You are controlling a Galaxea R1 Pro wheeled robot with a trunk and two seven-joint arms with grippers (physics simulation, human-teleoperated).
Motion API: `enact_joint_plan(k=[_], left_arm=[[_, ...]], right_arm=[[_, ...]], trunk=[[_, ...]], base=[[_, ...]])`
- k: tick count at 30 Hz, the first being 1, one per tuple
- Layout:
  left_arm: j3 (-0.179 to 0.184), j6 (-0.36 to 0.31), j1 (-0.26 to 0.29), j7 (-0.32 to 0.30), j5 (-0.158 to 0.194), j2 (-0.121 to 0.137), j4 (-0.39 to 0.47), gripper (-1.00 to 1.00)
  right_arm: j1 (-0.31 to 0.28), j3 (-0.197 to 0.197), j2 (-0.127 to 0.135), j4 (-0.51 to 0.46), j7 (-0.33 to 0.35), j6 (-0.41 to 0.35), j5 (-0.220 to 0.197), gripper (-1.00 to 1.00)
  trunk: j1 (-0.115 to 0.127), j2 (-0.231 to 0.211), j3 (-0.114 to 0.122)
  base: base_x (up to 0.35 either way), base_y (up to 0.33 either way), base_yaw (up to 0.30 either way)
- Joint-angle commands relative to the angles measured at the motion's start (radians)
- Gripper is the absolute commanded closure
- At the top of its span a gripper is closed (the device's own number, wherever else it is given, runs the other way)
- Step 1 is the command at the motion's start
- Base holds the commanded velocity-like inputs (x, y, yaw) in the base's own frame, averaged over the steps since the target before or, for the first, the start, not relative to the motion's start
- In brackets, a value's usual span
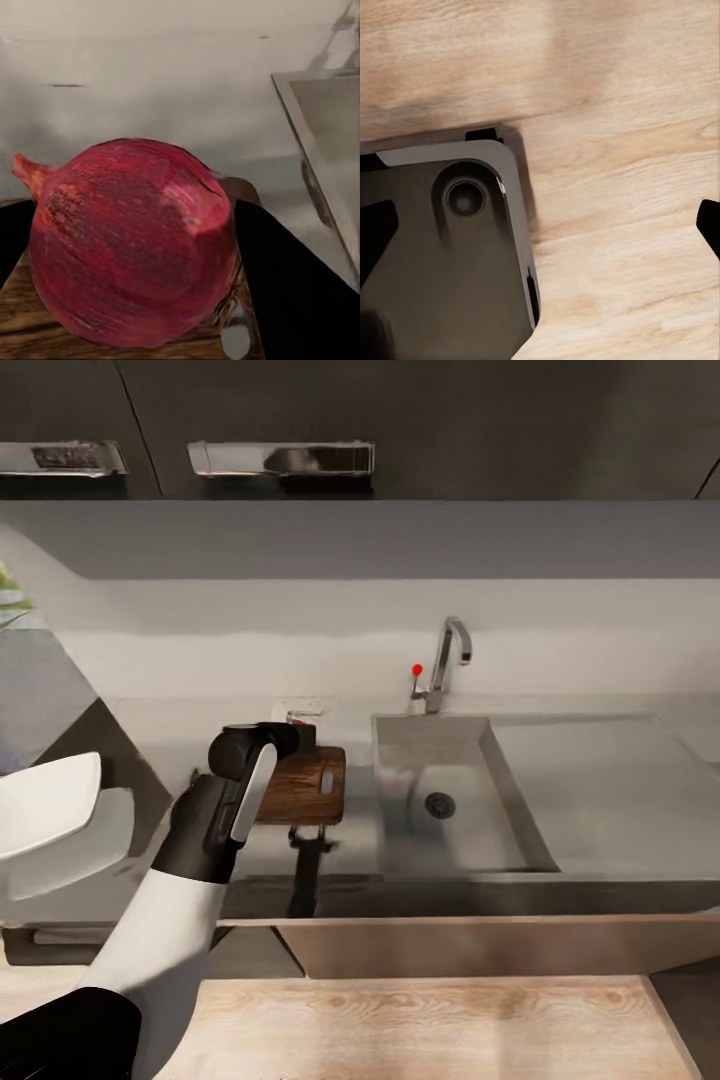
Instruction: In the kitchen, take the Vidalia onion out of the sink, dice it on the chopping board with the paring knife, put the diced onion into the bowl on the countertop, then place both the paring knife and the chopping board into the sink.
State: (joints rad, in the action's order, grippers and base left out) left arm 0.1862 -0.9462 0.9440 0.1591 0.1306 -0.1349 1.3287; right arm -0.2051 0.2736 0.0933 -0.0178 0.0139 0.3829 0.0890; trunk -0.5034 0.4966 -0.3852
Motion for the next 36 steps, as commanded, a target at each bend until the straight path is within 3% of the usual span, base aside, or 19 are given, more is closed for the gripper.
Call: enact_joint_plan(k=[1, 36], left_arm=[[0.001, -0.003, 0.001, 0.008, 0.008, 0.0, 0.0, 1.0], [0.001, -0.003, 0.001, 0.008, 0.011, 0.0, -0.022, 1.0]], right_arm=[[0.0, 0.009, 0.0, 0.001, 0.001, 0.004, 0.009, -1.0], [0.0, 0.01, 0.002, -0.001, 0.001, 0.005, 0.009, -1.0]], trunk=[[0.0, 0.001, 0.0], [0.0, 0.001, 0.003]], base=[[-0.074, 0.07, 0.189], [-0.004, 0.003, 0.015]])
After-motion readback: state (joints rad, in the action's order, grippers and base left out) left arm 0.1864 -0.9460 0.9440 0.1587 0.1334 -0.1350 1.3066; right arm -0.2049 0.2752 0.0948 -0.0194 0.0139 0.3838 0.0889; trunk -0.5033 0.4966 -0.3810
